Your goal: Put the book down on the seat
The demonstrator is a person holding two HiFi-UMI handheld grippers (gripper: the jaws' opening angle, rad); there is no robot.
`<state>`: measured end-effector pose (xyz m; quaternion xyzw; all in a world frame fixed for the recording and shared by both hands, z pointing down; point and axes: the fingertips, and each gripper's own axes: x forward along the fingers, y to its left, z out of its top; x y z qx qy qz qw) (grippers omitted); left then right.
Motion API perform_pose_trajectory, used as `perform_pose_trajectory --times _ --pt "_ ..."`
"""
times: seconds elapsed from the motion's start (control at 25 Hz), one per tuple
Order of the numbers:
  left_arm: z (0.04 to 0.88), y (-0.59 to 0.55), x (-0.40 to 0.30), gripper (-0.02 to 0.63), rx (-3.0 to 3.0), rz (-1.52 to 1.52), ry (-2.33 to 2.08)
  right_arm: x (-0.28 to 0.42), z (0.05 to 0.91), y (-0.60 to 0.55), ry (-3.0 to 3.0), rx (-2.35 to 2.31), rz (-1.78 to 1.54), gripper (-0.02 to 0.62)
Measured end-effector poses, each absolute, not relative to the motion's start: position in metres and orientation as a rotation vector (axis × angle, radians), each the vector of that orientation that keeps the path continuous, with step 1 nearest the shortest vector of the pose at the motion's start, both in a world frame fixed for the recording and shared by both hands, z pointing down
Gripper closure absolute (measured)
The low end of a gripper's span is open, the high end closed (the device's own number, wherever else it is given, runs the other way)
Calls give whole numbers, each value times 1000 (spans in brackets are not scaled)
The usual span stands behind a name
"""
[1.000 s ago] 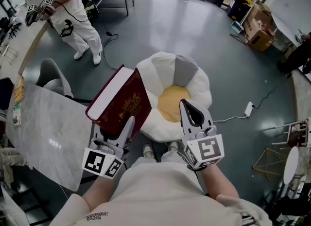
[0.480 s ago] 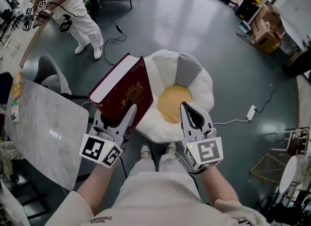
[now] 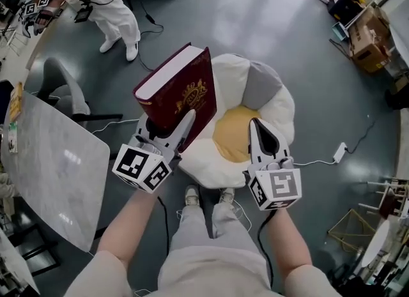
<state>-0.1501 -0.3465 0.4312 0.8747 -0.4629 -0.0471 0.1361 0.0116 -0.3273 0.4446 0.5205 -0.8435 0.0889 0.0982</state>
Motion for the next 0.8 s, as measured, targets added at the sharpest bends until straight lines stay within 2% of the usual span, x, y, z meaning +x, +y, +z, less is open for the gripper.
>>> perform_pose_trajectory --times 0.4,0.8 --pt "628 -418 -170 371 2427 -149 -1202 -11 628 -396 -2437 1480 402 595" --pt "875 -444 -187 371 2280 69 -1231 -40 823 -376 -2399 1240 374 595"
